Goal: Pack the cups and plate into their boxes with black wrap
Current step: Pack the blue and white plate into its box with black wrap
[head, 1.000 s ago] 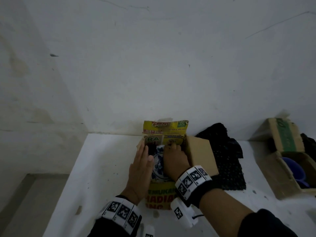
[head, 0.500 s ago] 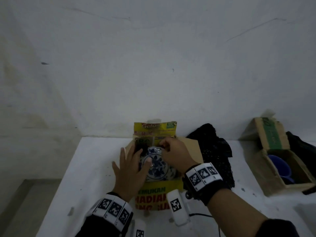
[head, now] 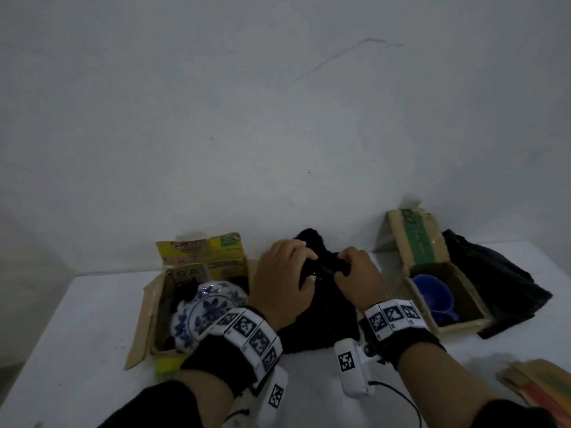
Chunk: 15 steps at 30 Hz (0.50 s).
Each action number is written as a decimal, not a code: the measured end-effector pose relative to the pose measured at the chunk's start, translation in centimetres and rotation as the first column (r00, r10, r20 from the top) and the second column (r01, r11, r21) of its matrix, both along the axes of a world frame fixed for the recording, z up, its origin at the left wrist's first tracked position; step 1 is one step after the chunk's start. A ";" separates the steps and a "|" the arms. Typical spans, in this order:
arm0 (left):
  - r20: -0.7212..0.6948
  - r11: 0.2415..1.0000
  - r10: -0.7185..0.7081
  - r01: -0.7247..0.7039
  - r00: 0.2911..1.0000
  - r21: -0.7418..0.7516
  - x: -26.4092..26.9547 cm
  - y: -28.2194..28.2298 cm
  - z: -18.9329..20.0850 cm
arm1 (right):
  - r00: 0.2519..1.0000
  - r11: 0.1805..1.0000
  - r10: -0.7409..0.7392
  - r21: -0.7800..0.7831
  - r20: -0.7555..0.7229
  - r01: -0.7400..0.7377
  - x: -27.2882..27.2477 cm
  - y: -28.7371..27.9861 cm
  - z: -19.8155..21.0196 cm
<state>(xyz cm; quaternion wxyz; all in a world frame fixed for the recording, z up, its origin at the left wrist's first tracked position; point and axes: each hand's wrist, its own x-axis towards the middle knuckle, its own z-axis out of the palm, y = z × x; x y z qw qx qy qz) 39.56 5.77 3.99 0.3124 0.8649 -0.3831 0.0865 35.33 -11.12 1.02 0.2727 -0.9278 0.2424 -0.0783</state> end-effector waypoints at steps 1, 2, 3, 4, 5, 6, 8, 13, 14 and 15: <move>-0.016 0.999 -0.011 0.012 1.000 0.039 0.4 -1.1 -0.2 | 1.000 1.000 -0.005 0.009 -0.020 0.005 0.1 -0.7 -0.4; -0.036 0.996 -0.020 0.023 0.999 0.084 0.8 -2.1 -0.4 | 0.999 0.999 -0.007 0.034 -0.035 0.008 0.3 -1.3 -0.8; -0.056 0.990 -0.023 0.031 0.998 0.139 1.3 -3.1 -0.5 | 0.999 0.998 -0.006 0.066 -0.042 0.009 0.6 -1.9 -1.4; -0.068 0.978 -0.019 0.033 0.997 0.205 1.8 -4.0 -0.7 | 0.999 0.995 -0.003 0.096 -0.054 0.008 1.0 -2.4 -1.9; -0.077 0.961 -0.011 0.032 0.997 0.275 2.3 -4.8 -0.9 | 0.998 0.993 0.009 0.115 -0.065 -0.001 1.5 -2.9 -2.5; -0.084 0.938 0.001 0.028 0.996 0.345 2.8 -5.6 -1.2 | 0.997 0.992 0.023 0.122 -0.080 -0.013 1.9 -3.3 -3.1; -0.094 0.880 0.031 0.017 0.995 0.474 3.4 -7.0 -1.8 | 0.991 0.990 0.051 0.138 -0.125 -0.033 2.8 -4.0 -4.1; -0.093 0.769 0.094 -0.013 0.991 0.639 3.9 -8.1 -3.1 | 0.943 0.985 0.113 -0.087 -0.313 -0.147 3.4 -4.4 -5.9; -0.107 0.776 0.096 -0.007 0.990 0.631 3.9 -8.1 -3.3 | 0.947 0.977 0.106 -0.144 -0.302 -0.156 3.5 -4.4 -6.0; -0.121 0.789 0.098 -0.003 0.988 0.615 3.9 -8.0 -3.4 | 0.955 0.971 0.098 -0.185 -0.279 -0.153 3.4 -4.4 -5.9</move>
